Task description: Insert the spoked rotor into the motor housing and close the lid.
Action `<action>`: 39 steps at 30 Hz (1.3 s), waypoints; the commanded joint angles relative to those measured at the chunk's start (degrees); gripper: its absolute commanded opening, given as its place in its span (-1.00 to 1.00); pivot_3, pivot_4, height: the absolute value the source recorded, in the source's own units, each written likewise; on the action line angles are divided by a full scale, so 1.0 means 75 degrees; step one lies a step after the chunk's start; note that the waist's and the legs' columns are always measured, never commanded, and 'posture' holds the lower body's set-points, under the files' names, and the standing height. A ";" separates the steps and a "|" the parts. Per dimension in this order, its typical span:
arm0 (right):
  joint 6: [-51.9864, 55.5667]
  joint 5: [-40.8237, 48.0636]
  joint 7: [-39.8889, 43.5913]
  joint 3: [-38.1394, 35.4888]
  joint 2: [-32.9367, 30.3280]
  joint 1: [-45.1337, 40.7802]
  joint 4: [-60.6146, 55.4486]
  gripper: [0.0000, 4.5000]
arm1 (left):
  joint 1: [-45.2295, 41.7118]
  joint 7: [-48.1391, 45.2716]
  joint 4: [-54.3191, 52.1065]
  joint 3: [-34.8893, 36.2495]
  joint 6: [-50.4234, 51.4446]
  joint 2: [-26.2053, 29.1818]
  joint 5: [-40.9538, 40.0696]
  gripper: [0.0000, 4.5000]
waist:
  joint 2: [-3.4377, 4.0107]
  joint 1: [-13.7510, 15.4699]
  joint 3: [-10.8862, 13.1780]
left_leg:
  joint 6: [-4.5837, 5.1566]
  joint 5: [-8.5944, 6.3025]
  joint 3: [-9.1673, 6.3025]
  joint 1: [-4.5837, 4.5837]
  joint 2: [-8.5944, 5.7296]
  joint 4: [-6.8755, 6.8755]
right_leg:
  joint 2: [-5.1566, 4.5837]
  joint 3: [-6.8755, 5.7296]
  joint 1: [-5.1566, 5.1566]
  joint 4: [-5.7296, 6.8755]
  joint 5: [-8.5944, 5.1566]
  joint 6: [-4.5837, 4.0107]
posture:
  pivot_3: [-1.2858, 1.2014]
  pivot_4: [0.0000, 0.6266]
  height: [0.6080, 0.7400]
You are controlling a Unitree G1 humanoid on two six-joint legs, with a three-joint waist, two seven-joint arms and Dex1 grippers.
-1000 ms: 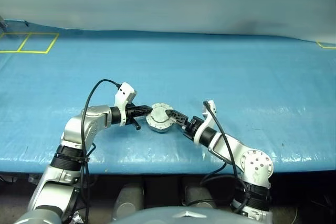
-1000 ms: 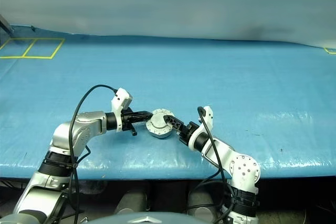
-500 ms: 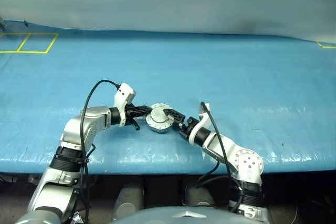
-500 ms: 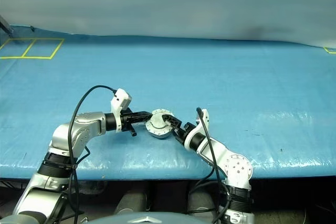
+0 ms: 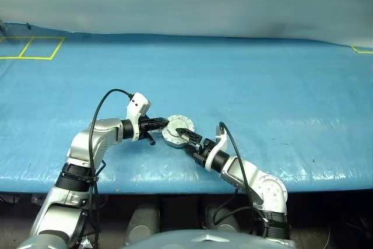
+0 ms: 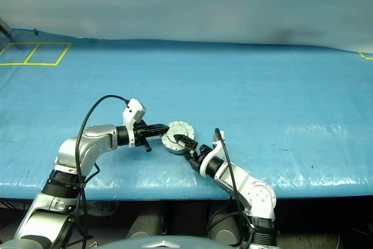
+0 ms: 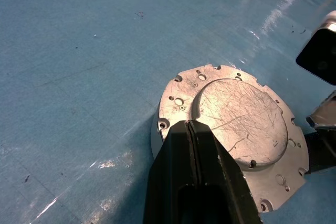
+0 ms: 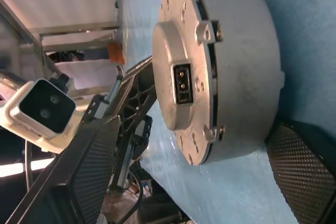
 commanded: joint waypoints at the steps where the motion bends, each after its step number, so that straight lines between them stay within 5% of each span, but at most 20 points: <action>1: -0.0571 0.0016 0.0225 -0.0201 0.0291 0.0174 -0.0170 0.98 | 0.0237 -0.0107 0.0131 -0.0350 0.0128 -0.0031 0.0087 -1.00 | 0.0000 0.0000 0.0000 | 0.0001 0.0000 0.0000 0.0000 0.0000 0.0000 | 0.0000 0.0001 0.0000 0.0000 0.0000 0.0001 | 0.03 -0.52 1.00; 30: -0.0599 0.0119 0.0901 0.0247 -0.0078 0.0698 0.0211 0.98 | 0.0216 -0.0163 0.0187 -0.0342 0.0073 0.0001 0.0141 -1.00 | 0.0006 -0.0003 -0.0011 | 0.0002 -0.0001 -0.0002 0.0001 0.0009 -0.0003 | -0.0003 0.0001 0.0000 -0.0002 -0.0008 -0.0008 | 0.03 -0.52 1.00; 39: -0.0534 0.0022 0.0923 0.0244 -0.0148 0.0834 0.0208 -0.31 | 0.0216 -0.0175 0.0216 -0.0365 0.0061 -0.0042 0.0139 -1.00 | 0.0011 -0.0005 -0.0013 | 0.0003 -0.0002 -0.0002 -0.0001 0.0008 -0.0005 | -0.0007 0.0003 -0.0002 -0.0003 -0.0010 -0.0005 | 0.03 -0.52 1.00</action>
